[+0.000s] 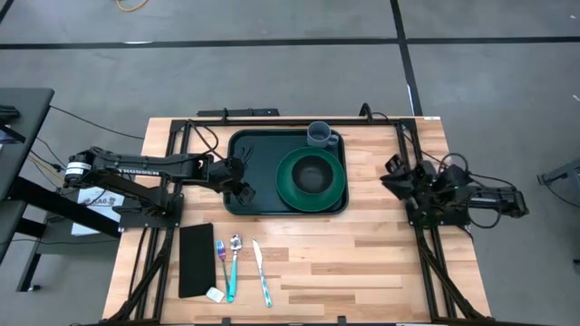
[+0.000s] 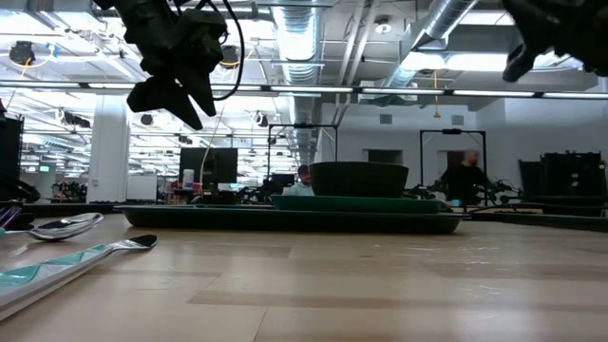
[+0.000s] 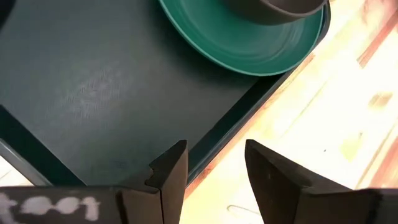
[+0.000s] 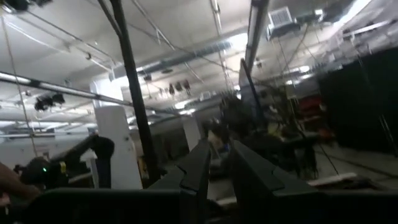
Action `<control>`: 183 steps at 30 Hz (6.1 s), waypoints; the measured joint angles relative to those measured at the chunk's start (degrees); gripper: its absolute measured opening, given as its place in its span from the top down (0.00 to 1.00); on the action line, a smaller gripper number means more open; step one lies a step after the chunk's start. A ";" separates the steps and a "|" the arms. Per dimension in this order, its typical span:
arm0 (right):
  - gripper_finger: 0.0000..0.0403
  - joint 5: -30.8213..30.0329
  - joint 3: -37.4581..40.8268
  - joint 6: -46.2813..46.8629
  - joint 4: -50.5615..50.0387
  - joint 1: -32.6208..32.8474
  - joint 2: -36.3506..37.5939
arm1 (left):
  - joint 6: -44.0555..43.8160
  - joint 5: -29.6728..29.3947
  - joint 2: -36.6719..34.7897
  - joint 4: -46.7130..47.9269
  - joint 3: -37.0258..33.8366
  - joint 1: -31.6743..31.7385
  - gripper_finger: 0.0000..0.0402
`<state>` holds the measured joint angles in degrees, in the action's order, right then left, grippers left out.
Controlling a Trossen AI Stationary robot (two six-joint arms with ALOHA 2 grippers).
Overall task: Set up tray
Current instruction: Put the black towel beside the dark green plate on the black serving tray
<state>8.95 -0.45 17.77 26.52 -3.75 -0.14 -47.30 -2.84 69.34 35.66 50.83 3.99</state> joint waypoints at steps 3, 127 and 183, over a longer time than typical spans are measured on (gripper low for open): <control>0.85 -0.28 0.00 -0.42 -3.31 -0.01 0.01 | -0.11 0.43 0.00 0.01 0.00 0.00 0.63; 0.85 -8.99 -0.37 4.75 -26.96 -0.02 -0.59 | 7.68 5.20 6.44 13.93 -20.67 -28.85 0.99; 0.85 -8.99 -0.37 4.74 -26.96 -0.02 -0.58 | 35.25 -15.15 -2.47 5.65 -10.84 -0.74 1.00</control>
<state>-0.03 -0.82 22.51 -0.45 -3.77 -0.72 -12.04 -17.99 66.87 41.31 39.98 3.25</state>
